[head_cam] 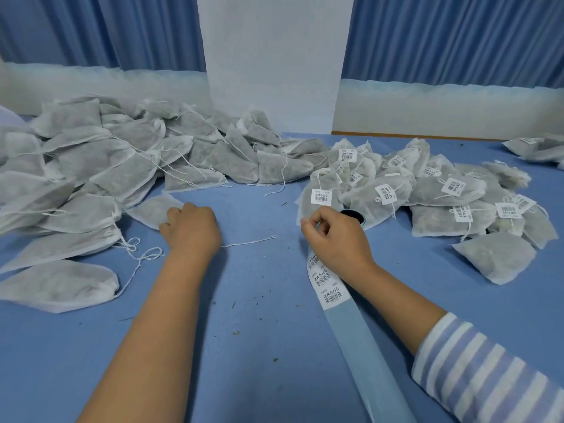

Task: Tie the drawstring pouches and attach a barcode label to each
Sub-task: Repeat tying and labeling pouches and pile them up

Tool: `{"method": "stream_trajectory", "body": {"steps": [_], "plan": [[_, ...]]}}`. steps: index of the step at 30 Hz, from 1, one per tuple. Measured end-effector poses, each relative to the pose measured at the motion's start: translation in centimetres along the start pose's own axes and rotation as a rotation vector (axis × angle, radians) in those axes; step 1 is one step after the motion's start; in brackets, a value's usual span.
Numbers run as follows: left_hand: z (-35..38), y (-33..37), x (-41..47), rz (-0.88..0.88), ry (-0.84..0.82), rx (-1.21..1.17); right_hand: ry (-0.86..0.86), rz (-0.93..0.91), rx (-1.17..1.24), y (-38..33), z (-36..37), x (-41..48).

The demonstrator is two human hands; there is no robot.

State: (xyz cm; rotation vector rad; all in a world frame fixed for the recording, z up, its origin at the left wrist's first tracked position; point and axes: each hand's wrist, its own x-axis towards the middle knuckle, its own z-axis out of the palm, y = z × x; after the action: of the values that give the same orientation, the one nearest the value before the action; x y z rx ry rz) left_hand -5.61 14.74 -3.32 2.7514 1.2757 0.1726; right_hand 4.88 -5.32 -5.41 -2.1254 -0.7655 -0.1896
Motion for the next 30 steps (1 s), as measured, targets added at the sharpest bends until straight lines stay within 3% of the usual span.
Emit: {"method": "stream_trajectory", "body": {"steps": [7, 17, 22, 28, 30], "plan": [[0.3, -0.5, 0.7, -0.016, 0.031, 0.163, -0.010, -0.022, 0.018, 0.0, -0.3, 0.0], [0.5, -1.3, 0.9, 0.020, 0.105, 0.119, -0.004, -0.016, 0.093, 0.0, -0.8, 0.0], [-0.3, -2.1, 1.0, -0.054, 0.043, 0.059, -0.027, -0.010, 0.100, 0.0, -0.8, 0.1], [-1.1, 0.2, -0.3, 0.296, 0.095, -0.306, -0.005, -0.092, 0.182, -0.9, -1.3, -0.1], [-1.5, 1.3, -1.3, 0.477, 0.092, -0.466, -0.102, -0.061, 0.328, -1.4, -1.5, -0.1]]}}
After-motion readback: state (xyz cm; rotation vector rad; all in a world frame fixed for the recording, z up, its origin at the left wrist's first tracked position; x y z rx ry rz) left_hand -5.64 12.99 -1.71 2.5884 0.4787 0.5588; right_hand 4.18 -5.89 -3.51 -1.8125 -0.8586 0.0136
